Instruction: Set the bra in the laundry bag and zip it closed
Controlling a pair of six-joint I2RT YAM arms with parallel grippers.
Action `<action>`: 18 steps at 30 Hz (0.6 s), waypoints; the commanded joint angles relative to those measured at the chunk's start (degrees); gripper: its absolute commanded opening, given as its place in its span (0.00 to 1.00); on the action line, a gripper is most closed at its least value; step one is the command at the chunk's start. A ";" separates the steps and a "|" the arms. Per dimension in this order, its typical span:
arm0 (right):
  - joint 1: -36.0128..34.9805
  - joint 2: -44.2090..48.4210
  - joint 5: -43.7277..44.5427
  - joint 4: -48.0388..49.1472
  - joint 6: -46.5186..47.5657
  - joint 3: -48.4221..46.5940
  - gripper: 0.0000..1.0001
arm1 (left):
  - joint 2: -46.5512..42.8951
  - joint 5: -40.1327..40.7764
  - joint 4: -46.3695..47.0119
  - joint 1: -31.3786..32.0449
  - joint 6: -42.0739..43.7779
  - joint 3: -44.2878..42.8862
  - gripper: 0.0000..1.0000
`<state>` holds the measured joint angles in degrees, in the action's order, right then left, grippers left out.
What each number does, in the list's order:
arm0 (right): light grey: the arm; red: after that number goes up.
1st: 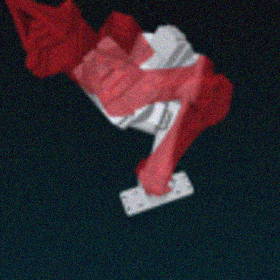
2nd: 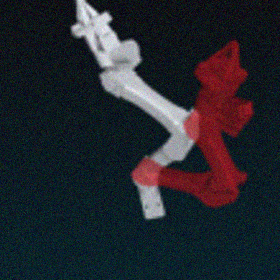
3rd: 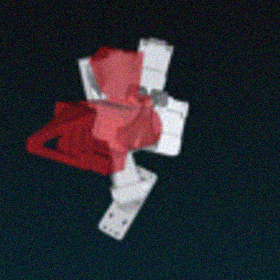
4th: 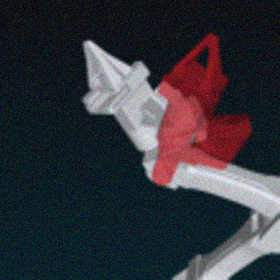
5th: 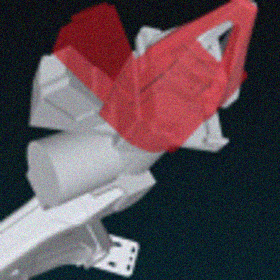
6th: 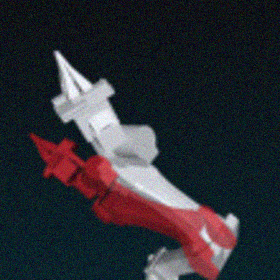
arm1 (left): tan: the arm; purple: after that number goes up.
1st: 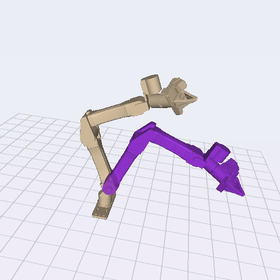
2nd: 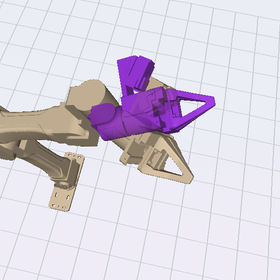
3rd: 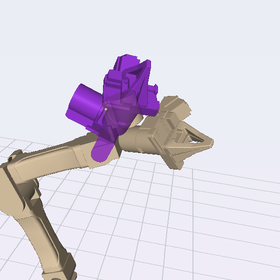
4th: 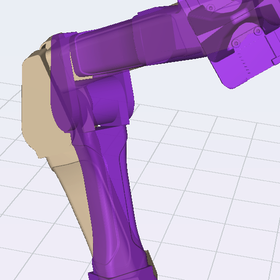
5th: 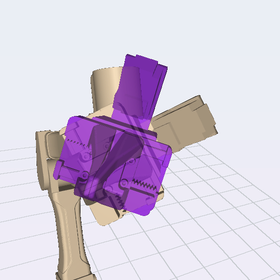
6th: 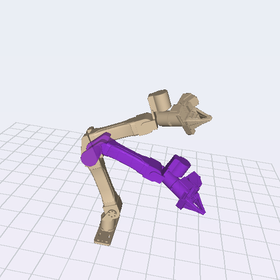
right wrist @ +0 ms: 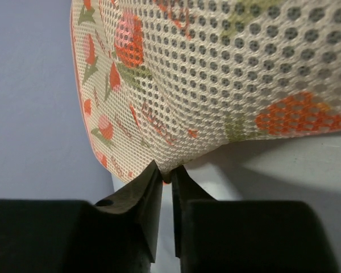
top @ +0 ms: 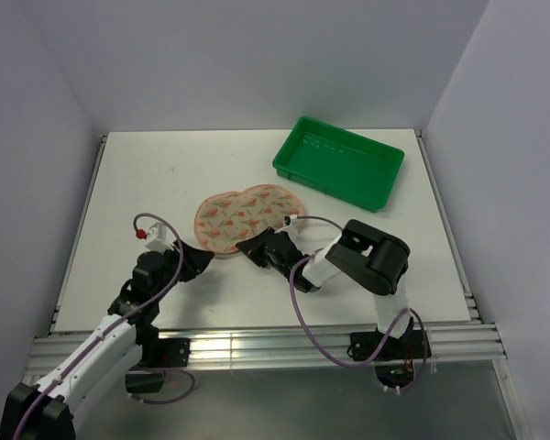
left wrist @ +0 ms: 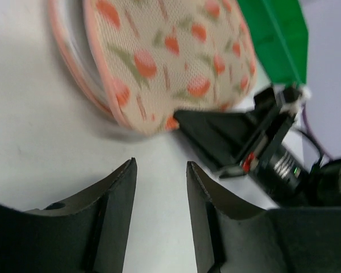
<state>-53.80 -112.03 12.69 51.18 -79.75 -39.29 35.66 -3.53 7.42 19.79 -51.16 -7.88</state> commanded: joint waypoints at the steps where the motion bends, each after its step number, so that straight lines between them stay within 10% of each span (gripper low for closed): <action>1: -0.60 1.46 2.60 1.91 0.20 -0.09 0.15 | -0.34 1.86 -2.94 4.81 0.18 1.64 0.46; 18: -0.78 6.12 -0.12 1.21 0.20 1.49 0.00 | 18.83 7.22 15.86 12.90 5.98 -1.35 0.46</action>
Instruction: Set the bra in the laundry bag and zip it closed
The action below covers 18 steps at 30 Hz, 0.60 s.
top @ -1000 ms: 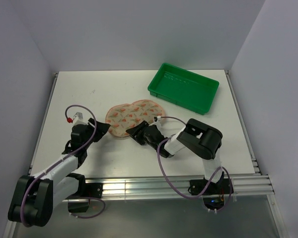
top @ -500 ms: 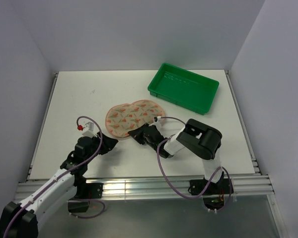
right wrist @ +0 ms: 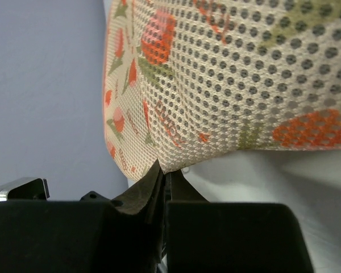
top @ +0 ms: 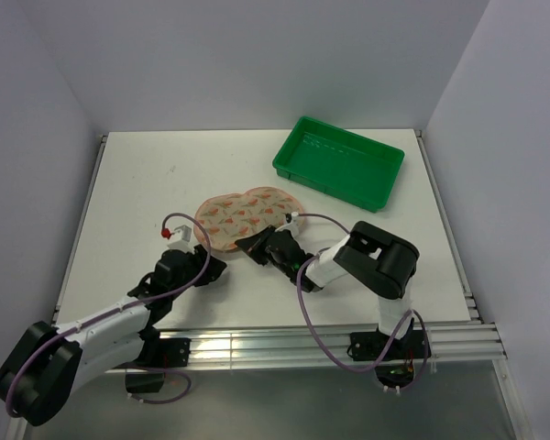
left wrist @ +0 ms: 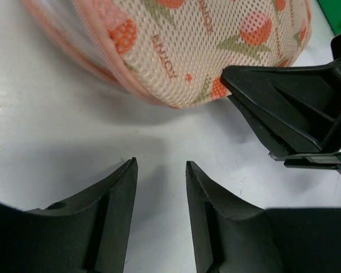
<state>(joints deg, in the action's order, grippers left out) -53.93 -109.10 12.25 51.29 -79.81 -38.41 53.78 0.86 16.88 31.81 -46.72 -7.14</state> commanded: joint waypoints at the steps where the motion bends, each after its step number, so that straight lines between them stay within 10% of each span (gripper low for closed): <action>1: -0.65 3.36 0.32 1.10 0.18 0.71 0.00 | 1.67 3.52 7.71 1.06 1.54 -2.18 0.46; 18: -0.65 3.01 -1.70 1.53 0.09 1.15 0.00 | 11.43 11.44 14.49 4.57 4.88 -6.04 0.33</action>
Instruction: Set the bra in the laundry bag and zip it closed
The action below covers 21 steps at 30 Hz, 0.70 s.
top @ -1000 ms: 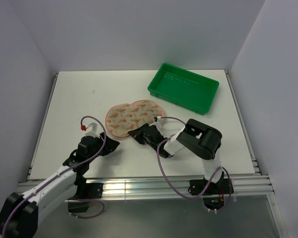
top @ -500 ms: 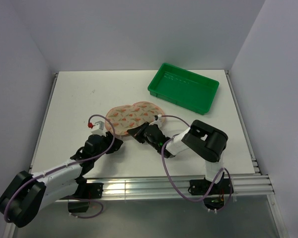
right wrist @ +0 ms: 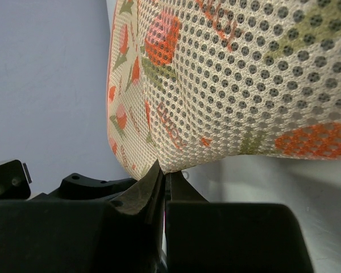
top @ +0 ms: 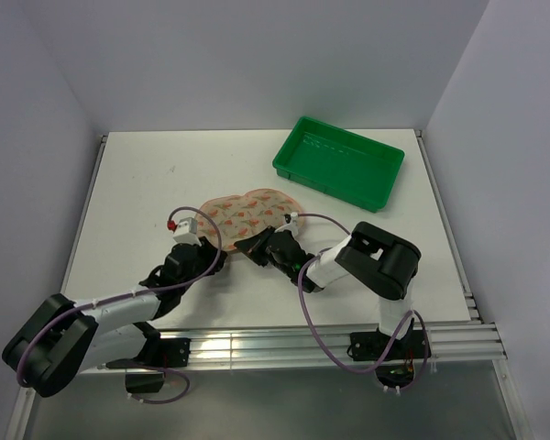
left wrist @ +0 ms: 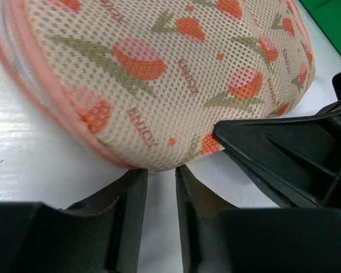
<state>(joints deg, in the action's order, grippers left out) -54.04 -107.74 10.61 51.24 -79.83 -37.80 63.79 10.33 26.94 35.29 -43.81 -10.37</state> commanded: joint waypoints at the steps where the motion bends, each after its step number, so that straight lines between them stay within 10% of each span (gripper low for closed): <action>1: -0.54 1.57 -0.06 1.75 0.03 0.62 0.00 | 2.03 2.24 4.44 1.36 2.06 -3.07 0.32; 13: -0.54 1.75 -0.33 3.25 -0.06 1.94 0.00 | 5.03 6.10 3.65 3.21 1.80 -4.75 0.00; 21: 0.43 3.24 -1.82 3.51 1.87 4.40 0.00 | 1.17 9.53 -6.62 3.21 1.28 -4.48 0.00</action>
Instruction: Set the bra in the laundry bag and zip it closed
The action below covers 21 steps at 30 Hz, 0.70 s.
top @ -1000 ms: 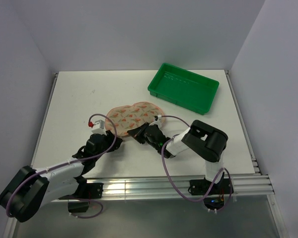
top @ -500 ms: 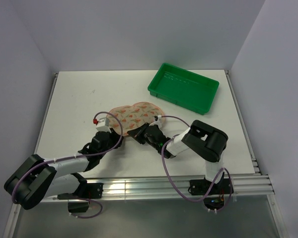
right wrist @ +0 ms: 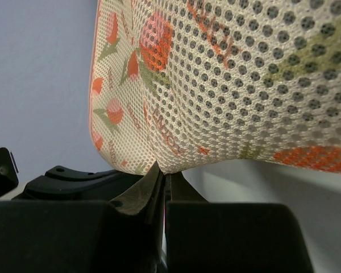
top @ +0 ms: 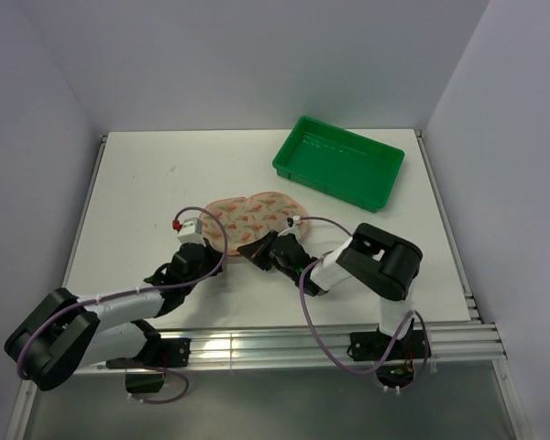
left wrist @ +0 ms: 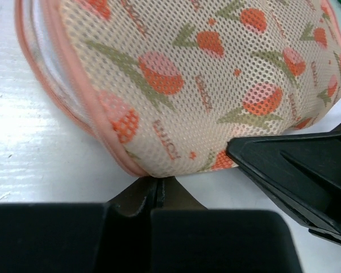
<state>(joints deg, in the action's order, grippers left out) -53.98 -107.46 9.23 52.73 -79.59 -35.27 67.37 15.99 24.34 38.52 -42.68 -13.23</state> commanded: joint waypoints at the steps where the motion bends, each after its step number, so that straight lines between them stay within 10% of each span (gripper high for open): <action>1: 0.54 3.83 -0.45 2.03 1.63 2.56 0.00 | -2.86 3.61 -4.90 -0.03 -0.12 -1.71 0.00; 12: 8.53 6.13 -17.47 -2.45 13.29 5.04 0.00 | -18.64 5.28 -20.46 -0.03 -9.44 -0.04 0.00; 21: 9.16 6.82 -26.46 -26.70 29.65 -8.57 0.14 | -31.07 -2.01 -25.66 0.15 -14.80 5.93 0.00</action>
<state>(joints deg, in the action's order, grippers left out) -43.97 -102.87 -16.36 37.01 -59.27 -38.87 37.21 15.97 1.06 38.85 -54.39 -9.15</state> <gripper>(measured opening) 0.110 0.012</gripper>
